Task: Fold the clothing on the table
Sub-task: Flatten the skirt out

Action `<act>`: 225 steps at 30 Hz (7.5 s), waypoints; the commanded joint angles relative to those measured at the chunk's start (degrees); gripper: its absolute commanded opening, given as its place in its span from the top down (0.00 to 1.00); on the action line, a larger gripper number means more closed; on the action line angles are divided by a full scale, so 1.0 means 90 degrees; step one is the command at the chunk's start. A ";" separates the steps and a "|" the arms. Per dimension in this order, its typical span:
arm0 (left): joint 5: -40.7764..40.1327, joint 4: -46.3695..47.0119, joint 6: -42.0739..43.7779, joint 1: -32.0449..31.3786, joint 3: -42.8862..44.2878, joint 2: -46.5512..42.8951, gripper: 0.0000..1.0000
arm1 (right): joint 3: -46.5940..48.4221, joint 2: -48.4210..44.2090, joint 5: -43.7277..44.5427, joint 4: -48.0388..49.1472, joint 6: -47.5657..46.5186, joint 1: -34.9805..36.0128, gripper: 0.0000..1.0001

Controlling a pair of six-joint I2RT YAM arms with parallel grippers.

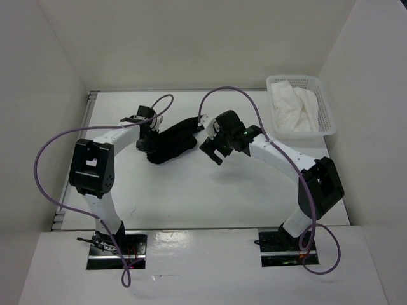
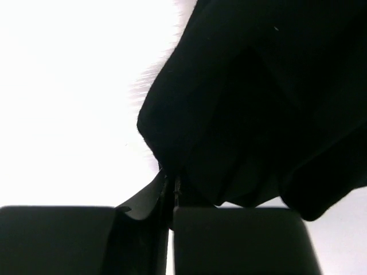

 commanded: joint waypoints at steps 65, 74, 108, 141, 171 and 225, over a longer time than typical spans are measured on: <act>0.2911 -0.0322 0.2669 0.2502 -0.1460 -0.0891 0.72 | 0.0833 0.1535 0.0093 0.0995 0.0389 0.1112 0.04; 0.2794 -0.0264 0.2728 0.2502 -0.1518 -0.0891 0.72 | 0.0961 0.1993 0.0358 0.1054 0.0389 0.1514 0.06; 0.2472 -0.0264 0.2728 0.2072 -0.1577 -0.1184 0.71 | 0.2008 0.2004 0.0376 0.0711 0.0604 0.1270 0.16; 0.2609 -0.0264 0.2727 0.1888 -0.1508 -0.1184 0.68 | 0.1906 0.2786 0.1099 0.1181 0.0136 0.1514 0.97; 0.2609 -0.0264 0.2591 0.2013 -0.1392 -0.1418 0.56 | 0.9014 0.5179 0.0622 -0.3351 0.2313 0.0518 0.10; 0.2208 -0.0420 0.2104 0.1429 -0.0864 -0.0852 0.31 | 0.0619 0.3009 0.3268 0.1171 0.0477 0.1387 0.09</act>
